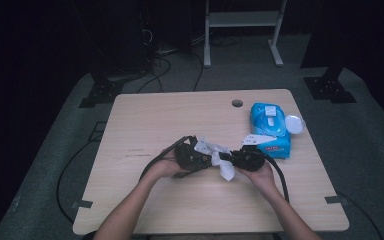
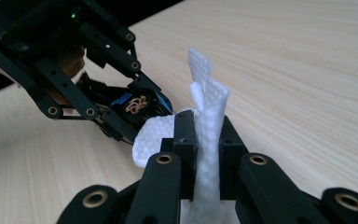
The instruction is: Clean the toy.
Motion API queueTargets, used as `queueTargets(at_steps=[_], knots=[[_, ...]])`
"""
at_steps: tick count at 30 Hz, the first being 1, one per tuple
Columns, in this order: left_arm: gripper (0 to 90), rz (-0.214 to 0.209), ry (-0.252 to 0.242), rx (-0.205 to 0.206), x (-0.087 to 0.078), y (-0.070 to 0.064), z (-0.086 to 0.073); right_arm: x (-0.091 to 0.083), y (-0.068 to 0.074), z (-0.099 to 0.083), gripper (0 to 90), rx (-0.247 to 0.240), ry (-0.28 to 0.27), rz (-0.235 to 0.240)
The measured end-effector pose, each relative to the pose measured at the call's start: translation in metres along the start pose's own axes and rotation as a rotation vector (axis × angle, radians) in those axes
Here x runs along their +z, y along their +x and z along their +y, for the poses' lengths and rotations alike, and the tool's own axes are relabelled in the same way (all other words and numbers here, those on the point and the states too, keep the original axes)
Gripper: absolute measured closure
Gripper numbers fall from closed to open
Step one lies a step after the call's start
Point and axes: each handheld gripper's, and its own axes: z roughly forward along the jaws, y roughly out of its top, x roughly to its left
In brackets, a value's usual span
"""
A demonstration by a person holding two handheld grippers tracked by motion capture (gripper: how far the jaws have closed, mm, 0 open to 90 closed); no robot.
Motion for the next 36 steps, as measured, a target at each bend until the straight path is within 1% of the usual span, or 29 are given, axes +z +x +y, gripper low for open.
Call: queueTargets(at_steps=[1, 2, 3, 4, 5, 6, 9, 12, 13, 15, 16, 17, 19, 20, 22, 24, 25, 27, 29, 31, 32, 33, 34, 36], knots=[[63.0, 0.012, -0.023, -0.004, -0.004, -0.001, -0.001, -0.002, 0.000, 0.001, 81.5, 0.009, -0.012, 0.006], [63.1, 0.024, -0.064, -0.006, -0.011, -0.003, -0.003, -0.004, 0.000, 0.002, 81.6, 0.018, -0.027, 0.014], [63.3, 0.030, -0.086, -0.003, -0.015, -0.004, -0.004, -0.007, 0.001, 0.005, 81.6, 0.029, -0.049, 0.027], [63.3, 0.037, -0.117, -0.007, -0.019, -0.006, -0.005, -0.008, 0.002, 0.006, 81.6, 0.023, -0.061, 0.031], [63.4, 0.041, -0.137, -0.009, -0.022, -0.007, -0.005, -0.010, 0.005, 0.009, 81.6, 0.022, -0.070, 0.037], [63.5, 0.045, -0.171, -0.014, -0.025, -0.010, -0.006, -0.011, 0.008, 0.011, 81.5, 0.018, -0.076, 0.043], [63.5, 0.057, -0.211, -0.009, -0.027, -0.015, -0.009, -0.013, 0.021, 0.020, 81.6, -0.021, -0.090, 0.059], [63.6, 0.055, -0.217, 0.011, -0.026, -0.020, -0.010, -0.013, 0.036, 0.027, 81.6, -0.051, -0.116, 0.083], [63.5, 0.048, -0.221, 0.014, -0.027, -0.020, -0.010, -0.012, 0.041, 0.030, 81.6, -0.064, -0.112, 0.090], [63.6, 0.033, -0.246, 0.000, -0.028, -0.021, -0.011, -0.009, 0.048, 0.034, 81.6, -0.081, -0.113, 0.105], [63.6, 0.035, -0.250, -0.004, -0.028, -0.021, -0.012, -0.007, 0.050, 0.035, 81.6, -0.092, -0.107, 0.105], [63.6, 0.039, -0.247, 0.000, -0.029, -0.021, -0.013, -0.006, 0.051, 0.035, 81.6, -0.106, -0.099, 0.095], [63.6, 0.038, -0.254, -0.004, -0.031, -0.021, -0.016, -0.006, 0.047, 0.034, 81.6, -0.092, -0.097, 0.092], [63.6, 0.036, -0.256, -0.014, -0.032, -0.021, -0.017, -0.006, 0.045, 0.032, 81.6, -0.087, -0.092, 0.085], [63.6, 0.038, -0.253, -0.017, -0.032, -0.020, -0.018, -0.007, 0.038, 0.028, 81.6, -0.070, -0.087, 0.074], [63.6, 0.042, -0.245, -0.008, -0.030, -0.021, -0.016, -0.008, 0.033, 0.024, 81.6, -0.055, -0.072, 0.060], [63.7, 0.042, -0.243, -0.004, -0.030, -0.022, -0.014, -0.008, 0.032, 0.024, 81.6, -0.056, -0.069, 0.056], [63.8, 0.046, -0.249, 0.000, -0.030, -0.022, -0.012, -0.009, 0.035, 0.026, 81.7, -0.060, -0.084, 0.055], [63.8, 0.042, -0.261, -0.007, -0.030, -0.022, -0.011, -0.010, 0.038, 0.029, 81.7, -0.059, -0.099, 0.078], [63.8, 0.044, -0.264, -0.002, -0.030, -0.023, -0.010, -0.012, 0.043, 0.035, 81.6, -0.075, -0.122, 0.105], [63.8, 0.043, -0.266, -0.003, -0.030, -0.023, -0.010, -0.012, 0.046, 0.036, 81.6, -0.084, -0.126, 0.110], [63.9, 0.043, -0.270, -0.005, -0.031, -0.024, -0.010, -0.012, 0.048, 0.037, 81.6, -0.102, -0.119, 0.101], [63.9, 0.043, -0.275, -0.009, -0.032, -0.024, -0.010, -0.013, 0.048, 0.037, 81.6, -0.104, -0.114, 0.094], [64.0, 0.041, -0.279, -0.009, -0.035, -0.023, -0.011, -0.013, 0.042, 0.034, 81.6, -0.094, -0.110, 0.079]])
